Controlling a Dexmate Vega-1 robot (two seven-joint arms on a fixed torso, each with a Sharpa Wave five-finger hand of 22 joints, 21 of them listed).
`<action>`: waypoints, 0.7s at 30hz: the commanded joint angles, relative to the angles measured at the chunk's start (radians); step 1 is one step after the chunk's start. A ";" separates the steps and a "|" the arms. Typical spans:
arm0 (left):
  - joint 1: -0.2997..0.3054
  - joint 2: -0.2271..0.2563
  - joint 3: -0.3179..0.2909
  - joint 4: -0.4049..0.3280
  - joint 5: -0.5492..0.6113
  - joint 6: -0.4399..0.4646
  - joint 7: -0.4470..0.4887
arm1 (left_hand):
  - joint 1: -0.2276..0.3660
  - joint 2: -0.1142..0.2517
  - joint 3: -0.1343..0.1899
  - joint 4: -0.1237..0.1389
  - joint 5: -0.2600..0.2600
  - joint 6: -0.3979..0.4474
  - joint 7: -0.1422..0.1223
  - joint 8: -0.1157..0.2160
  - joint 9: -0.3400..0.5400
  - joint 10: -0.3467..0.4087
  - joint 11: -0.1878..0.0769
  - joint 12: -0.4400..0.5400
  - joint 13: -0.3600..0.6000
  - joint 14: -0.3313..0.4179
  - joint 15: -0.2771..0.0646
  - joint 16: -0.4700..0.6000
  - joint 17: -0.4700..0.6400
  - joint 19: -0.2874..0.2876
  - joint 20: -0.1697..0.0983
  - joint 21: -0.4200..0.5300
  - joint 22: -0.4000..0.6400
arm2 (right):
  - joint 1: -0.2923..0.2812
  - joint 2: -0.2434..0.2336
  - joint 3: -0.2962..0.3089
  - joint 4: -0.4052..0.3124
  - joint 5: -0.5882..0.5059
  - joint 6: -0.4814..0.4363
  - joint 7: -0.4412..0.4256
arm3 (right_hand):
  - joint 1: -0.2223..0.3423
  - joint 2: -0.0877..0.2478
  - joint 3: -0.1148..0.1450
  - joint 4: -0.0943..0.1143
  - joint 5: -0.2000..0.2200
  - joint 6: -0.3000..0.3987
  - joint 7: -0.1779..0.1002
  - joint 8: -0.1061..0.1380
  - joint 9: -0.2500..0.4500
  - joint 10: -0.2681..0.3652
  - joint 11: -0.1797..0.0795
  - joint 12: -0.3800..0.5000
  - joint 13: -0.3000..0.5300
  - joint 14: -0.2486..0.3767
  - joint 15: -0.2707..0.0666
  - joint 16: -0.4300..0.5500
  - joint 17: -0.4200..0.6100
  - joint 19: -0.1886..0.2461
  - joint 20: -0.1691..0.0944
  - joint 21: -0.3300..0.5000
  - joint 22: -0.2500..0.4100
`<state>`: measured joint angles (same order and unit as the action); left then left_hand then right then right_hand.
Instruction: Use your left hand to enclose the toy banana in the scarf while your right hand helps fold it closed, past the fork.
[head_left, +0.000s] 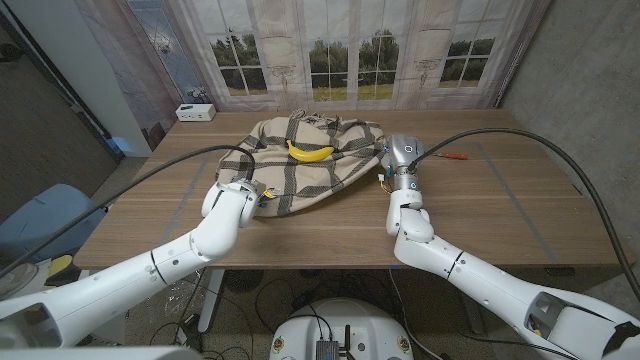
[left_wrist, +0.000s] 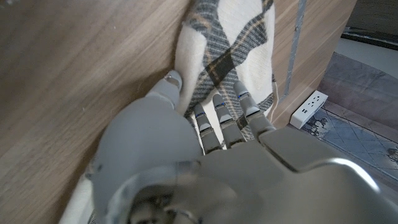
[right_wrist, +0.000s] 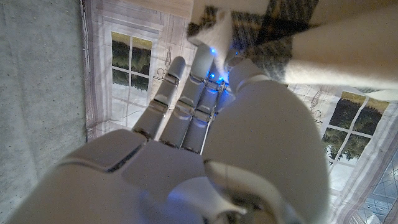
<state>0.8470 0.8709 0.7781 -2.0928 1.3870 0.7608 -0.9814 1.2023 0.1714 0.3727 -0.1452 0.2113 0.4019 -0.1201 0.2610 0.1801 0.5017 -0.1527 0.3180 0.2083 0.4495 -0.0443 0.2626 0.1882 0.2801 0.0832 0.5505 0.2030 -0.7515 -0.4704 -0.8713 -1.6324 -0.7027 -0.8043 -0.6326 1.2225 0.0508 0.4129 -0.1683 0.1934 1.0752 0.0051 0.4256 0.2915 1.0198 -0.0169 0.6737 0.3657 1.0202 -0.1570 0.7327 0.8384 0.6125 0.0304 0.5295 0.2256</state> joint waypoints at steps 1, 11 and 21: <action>0.109 -0.070 -0.080 0.071 0.071 -0.010 0.172 | -0.018 0.030 0.111 0.057 -0.016 0.329 0.040 0.074 0.013 0.284 0.018 0.071 -0.002 0.146 -0.120 0.019 0.003 0.032 -0.007 0.048 0.005 | -0.016 -0.022 0.016 -0.018 0.027 0.022 -0.017 | 0.001 0.000 0.011 0.002 0.010 -0.001 0.000 0.002 0.004 0.026 0.029 0.010 0.136 0.000 -0.038 -0.003 0.007 -0.008 0.001 0.009 0.004; 0.203 -0.069 -0.155 0.015 0.067 0.000 0.348 | -0.046 0.016 0.204 0.095 -0.028 0.510 0.082 0.112 0.027 0.485 0.004 0.148 0.055 0.313 -0.160 0.033 -0.002 0.054 -0.023 0.090 -0.001 | -0.046 -0.025 0.047 -0.021 0.058 0.039 -0.057 | -0.003 0.000 0.020 0.002 0.011 -0.001 -0.001 0.000 0.004 0.024 0.033 0.011 0.144 -0.003 -0.037 -0.005 0.016 -0.013 0.002 0.015 0.003; 0.260 -0.044 -0.244 -0.141 -0.055 -0.026 0.380 | -0.051 0.009 0.202 0.084 -0.030 0.522 0.091 0.110 0.029 0.487 0.002 0.153 0.071 0.335 -0.165 0.034 -0.001 0.067 -0.034 0.101 -0.003 | -0.102 -0.037 0.090 -0.053 0.092 0.044 -0.109 | -0.008 -0.004 0.032 0.002 0.012 -0.004 -0.001 -0.002 0.005 0.023 0.033 0.008 0.147 -0.004 -0.035 -0.012 0.022 -0.020 0.000 0.022 0.003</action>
<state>1.0438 0.8092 0.6193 -2.1062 1.4064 0.7557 -0.6635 1.1604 0.1818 0.5706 -0.0571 0.1841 0.9254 -0.0389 0.3675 0.2095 0.9057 -0.0765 0.4371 0.2727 0.7794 -0.0874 0.2974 0.1860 0.3394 0.0517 0.6436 0.1998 -0.8017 -0.4960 -0.8220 -1.6568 -0.6434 -0.7661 -0.6924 1.2137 0.0420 0.4353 -0.1656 0.2008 1.0750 0.0050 0.4253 0.2918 1.0198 -0.0139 0.6841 0.3665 1.0178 -0.1588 0.7246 0.8548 0.6016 0.0306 0.5459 0.2254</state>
